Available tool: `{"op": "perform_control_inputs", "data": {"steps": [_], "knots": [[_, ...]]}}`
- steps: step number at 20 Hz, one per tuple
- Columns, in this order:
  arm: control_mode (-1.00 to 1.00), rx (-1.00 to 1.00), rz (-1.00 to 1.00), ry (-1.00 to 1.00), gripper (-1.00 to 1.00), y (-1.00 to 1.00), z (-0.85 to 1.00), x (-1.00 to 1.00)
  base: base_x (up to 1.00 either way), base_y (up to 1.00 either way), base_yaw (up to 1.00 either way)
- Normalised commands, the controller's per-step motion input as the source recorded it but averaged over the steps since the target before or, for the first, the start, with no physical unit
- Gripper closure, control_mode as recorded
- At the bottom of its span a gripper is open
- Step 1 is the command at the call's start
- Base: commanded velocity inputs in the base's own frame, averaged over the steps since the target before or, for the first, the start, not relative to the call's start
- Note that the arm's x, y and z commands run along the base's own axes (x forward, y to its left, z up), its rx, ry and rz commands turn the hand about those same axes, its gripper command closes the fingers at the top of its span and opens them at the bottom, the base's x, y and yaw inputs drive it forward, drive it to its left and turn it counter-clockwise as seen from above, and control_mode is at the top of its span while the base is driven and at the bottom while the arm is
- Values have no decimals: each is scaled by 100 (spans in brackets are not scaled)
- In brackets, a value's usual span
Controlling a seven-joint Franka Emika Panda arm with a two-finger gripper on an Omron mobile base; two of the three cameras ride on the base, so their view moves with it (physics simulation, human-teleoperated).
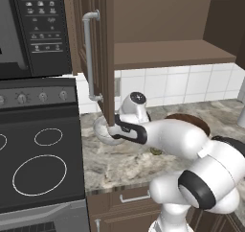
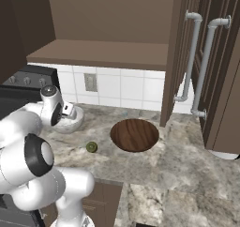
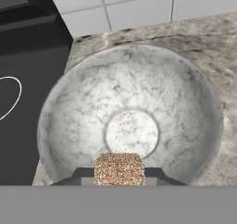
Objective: Pick both bowls and place them on the counter. Then place the kiwi in one bowl and place the sugar cube in the other bowl.
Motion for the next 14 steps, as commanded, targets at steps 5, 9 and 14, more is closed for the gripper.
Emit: {"op": "perform_control_inputs", "data": {"steps": [5, 9, 14], "knots": [[-100, -3, 0, 2, 100, 2, -13, 15, 0, 0, 0], [-100, -2, 0, 3, 100, 6, -12, 19, 0, 0, 0], [-100, -2, 1, 5, 100, 8, -6, 16, 0, 0, 0]]}}
